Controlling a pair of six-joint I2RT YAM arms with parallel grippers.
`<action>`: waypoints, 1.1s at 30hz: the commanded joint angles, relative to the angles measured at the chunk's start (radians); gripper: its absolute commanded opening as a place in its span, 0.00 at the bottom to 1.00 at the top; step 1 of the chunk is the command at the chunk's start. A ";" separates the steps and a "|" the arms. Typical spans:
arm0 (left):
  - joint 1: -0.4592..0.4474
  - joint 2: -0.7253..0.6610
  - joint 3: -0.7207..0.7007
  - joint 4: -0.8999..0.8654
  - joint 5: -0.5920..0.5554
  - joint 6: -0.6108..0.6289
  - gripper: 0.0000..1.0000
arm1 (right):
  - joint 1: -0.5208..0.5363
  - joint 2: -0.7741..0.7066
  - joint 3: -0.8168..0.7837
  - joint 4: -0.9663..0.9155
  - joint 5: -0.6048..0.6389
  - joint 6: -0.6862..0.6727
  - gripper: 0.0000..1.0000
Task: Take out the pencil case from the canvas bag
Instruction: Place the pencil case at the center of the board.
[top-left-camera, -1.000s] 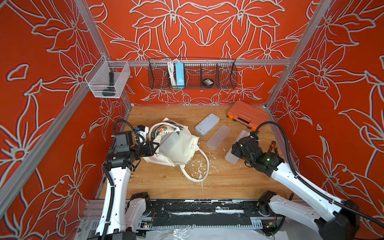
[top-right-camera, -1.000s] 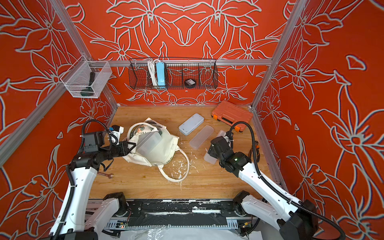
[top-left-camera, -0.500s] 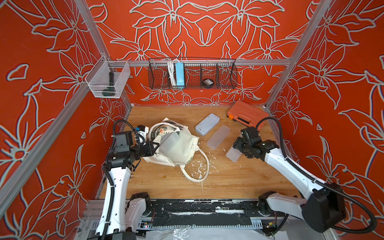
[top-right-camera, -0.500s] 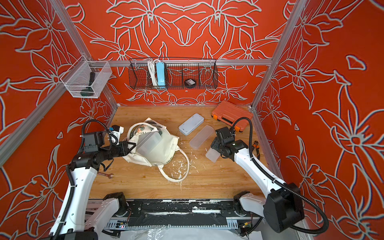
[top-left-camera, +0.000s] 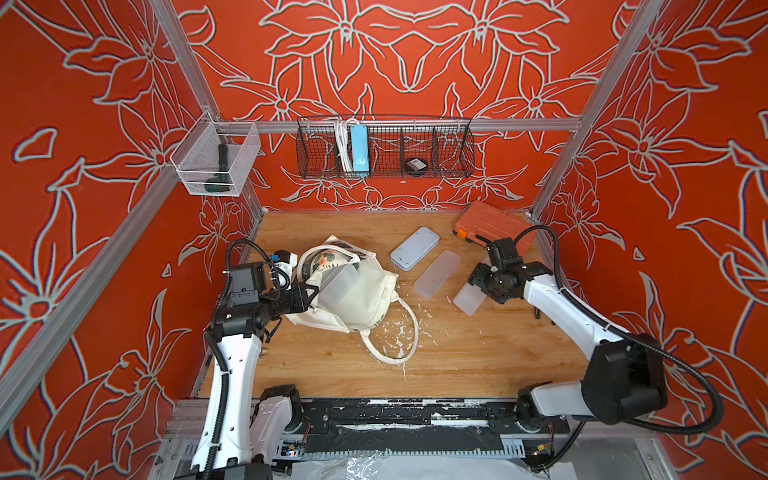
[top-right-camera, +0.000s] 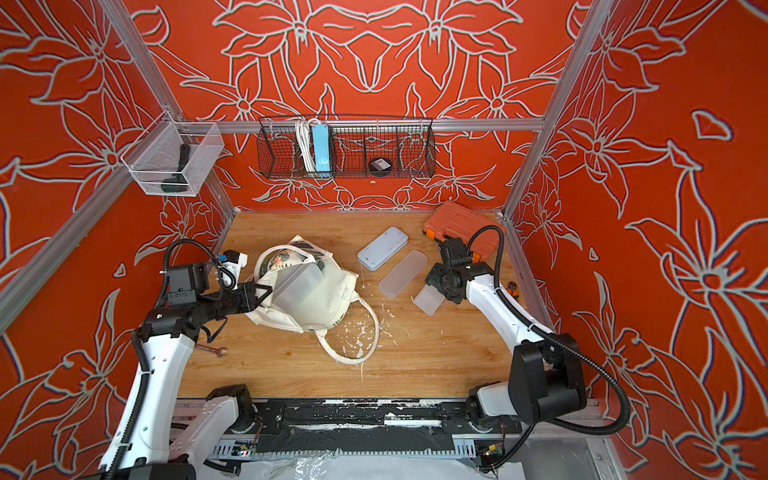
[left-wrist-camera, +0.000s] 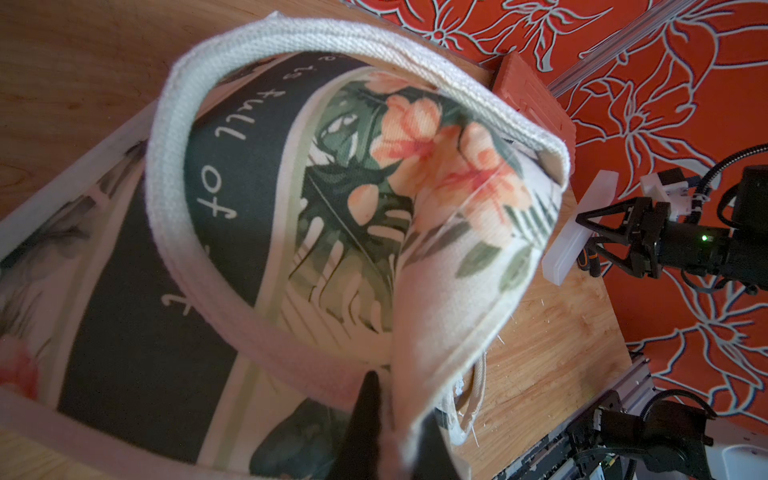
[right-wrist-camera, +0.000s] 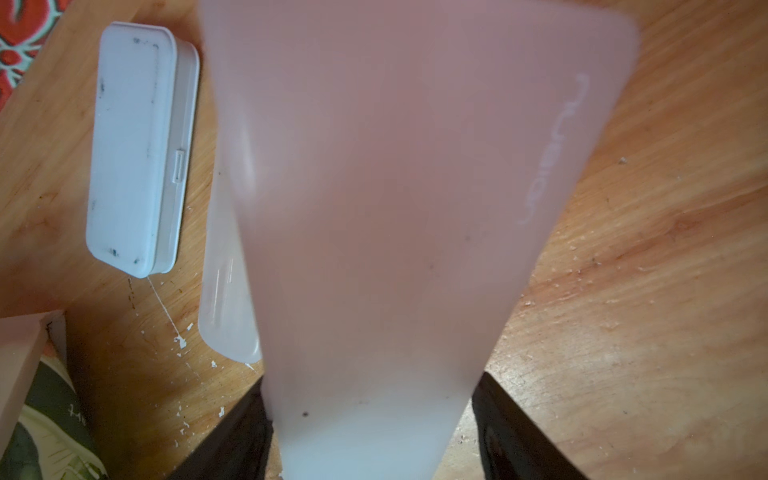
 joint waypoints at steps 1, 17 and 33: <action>0.008 -0.014 -0.005 -0.004 0.006 0.003 0.00 | -0.029 0.069 0.059 -0.046 -0.068 -0.065 0.73; 0.008 -0.016 -0.007 -0.003 0.000 0.006 0.00 | -0.058 0.291 0.187 -0.041 -0.108 -0.081 0.75; 0.009 -0.014 -0.008 -0.003 0.000 0.008 0.00 | -0.064 0.409 0.258 -0.044 -0.084 -0.094 0.80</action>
